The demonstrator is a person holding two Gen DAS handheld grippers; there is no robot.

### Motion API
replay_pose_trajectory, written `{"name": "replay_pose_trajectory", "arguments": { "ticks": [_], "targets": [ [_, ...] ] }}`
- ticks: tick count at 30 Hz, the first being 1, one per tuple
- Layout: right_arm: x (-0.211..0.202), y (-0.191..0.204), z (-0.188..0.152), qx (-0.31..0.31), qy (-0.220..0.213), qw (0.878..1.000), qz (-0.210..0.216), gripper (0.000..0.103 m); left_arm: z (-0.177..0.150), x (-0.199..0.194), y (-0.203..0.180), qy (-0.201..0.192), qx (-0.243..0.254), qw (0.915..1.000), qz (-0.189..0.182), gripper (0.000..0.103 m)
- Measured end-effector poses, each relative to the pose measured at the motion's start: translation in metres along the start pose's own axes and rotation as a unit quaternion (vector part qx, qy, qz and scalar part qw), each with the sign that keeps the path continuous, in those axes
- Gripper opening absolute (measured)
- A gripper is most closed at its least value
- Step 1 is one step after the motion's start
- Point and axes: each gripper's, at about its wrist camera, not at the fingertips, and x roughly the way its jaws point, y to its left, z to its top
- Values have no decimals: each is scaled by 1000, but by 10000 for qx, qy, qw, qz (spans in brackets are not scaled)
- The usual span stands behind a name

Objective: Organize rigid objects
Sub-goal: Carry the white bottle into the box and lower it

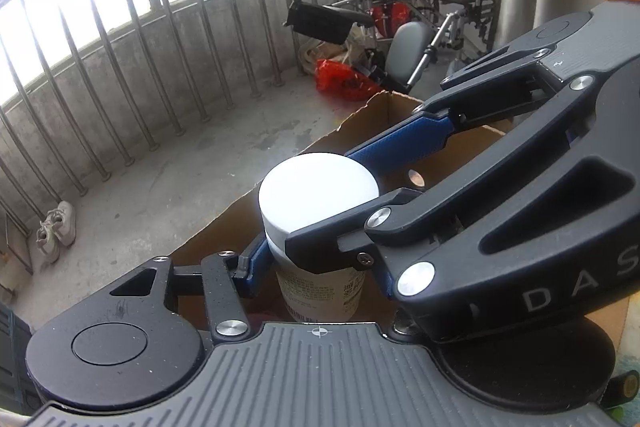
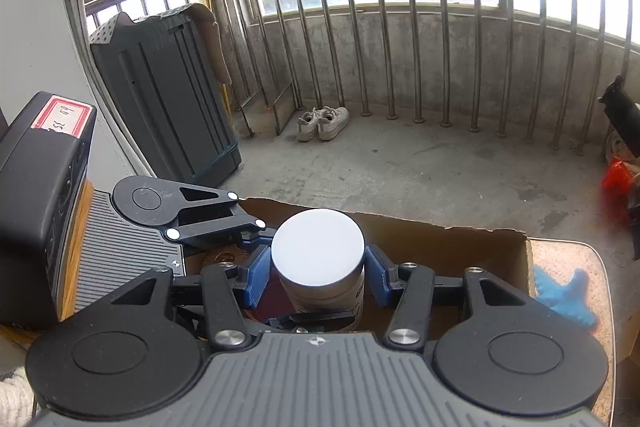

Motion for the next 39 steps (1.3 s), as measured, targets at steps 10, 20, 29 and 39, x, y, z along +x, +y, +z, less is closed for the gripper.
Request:
{"name": "replay_pose_trajectory", "arguments": {
  "ticks": [10, 20, 29, 39],
  "targets": [
    [35, -23, -1, 254, 221, 9994, -3, 55, -5, 23, 10, 211, -107, 9996, -125, 53],
    [40, -8, -1, 36, 160, 9998, 68, 55, -5, 15, 10, 386, 21, 9992, 28, 56],
    [36, 2, -1, -178, 111, 9997, 82, 57, -4, 6, 11, 608, -40, 9977, 293, 68],
    [16, -1, -4, -145, 102, 9997, -156, 66, 0, -20, 1, 611, 40, 9962, 619, 69]
  ]
}}
